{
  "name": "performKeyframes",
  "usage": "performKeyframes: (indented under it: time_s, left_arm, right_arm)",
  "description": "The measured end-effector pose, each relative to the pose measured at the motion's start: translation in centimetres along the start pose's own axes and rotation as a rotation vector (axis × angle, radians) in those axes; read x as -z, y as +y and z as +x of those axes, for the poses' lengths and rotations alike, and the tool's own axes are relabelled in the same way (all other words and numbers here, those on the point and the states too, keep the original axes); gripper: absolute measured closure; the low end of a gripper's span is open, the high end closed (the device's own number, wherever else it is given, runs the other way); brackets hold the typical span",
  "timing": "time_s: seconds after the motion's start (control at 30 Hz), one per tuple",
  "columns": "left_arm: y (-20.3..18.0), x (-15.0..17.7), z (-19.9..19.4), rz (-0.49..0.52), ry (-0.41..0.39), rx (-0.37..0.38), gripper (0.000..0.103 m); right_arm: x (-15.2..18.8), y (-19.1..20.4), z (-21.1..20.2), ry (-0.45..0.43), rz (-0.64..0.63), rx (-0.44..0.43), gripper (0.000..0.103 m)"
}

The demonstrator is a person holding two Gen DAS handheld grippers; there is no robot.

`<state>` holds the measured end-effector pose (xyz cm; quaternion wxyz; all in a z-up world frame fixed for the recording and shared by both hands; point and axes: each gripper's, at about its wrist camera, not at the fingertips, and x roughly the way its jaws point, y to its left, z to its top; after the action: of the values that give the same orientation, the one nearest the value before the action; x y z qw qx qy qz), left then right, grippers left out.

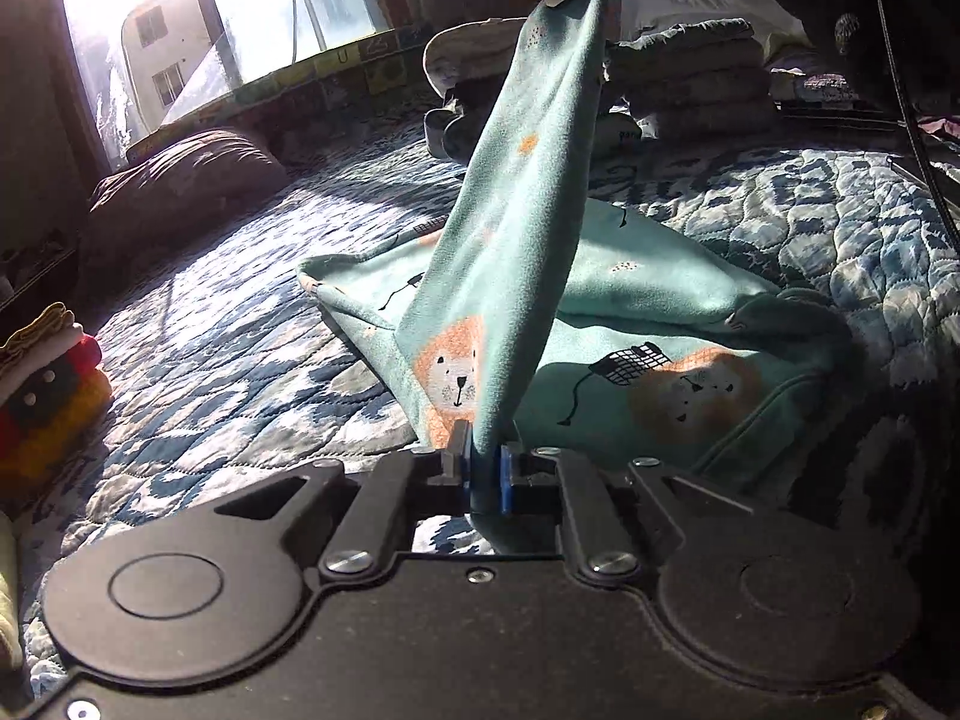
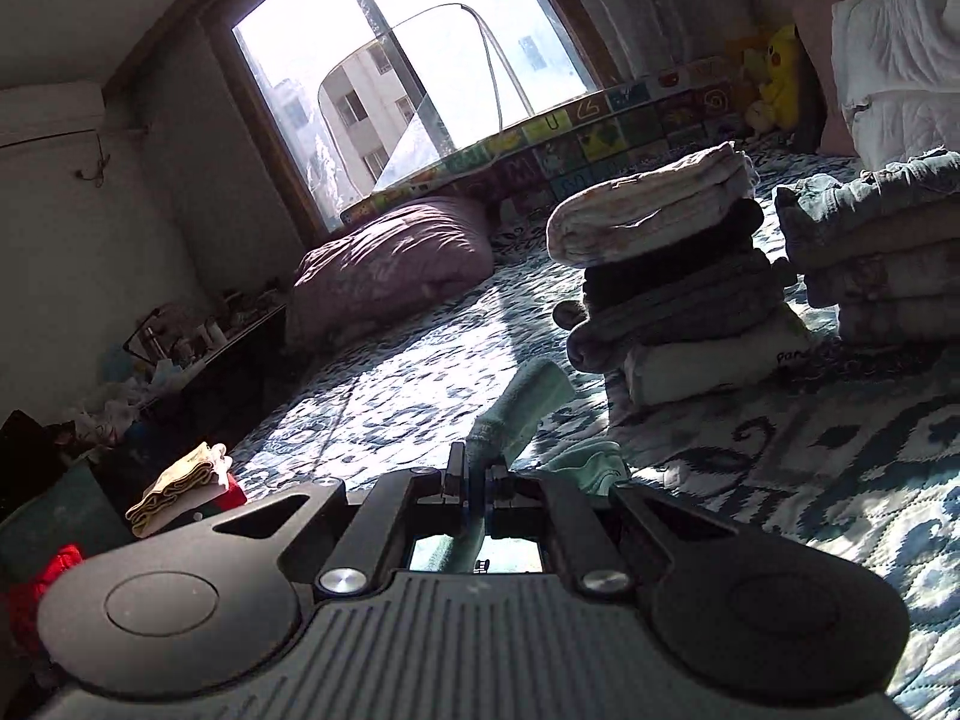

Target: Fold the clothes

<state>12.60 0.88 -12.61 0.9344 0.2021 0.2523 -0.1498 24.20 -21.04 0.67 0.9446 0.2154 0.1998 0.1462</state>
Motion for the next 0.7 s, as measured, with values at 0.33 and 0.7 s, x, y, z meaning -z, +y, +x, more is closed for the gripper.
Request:
performKeyframes:
  time_s: [0.33,0.7]
  left_arm:
    - [-0.5,-0.5,-0.6,0.014,-0.049,0.041,0.096]
    - [-2.6,-0.7,0.0,0.077,-0.055,0.079,0.096]
  right_arm:
    - [1.3,-4.3,-1.9,-0.002,0.051,0.079,0.097]
    - [3.0,-8.3,-3.4,-0.021,0.125,0.103,0.097]
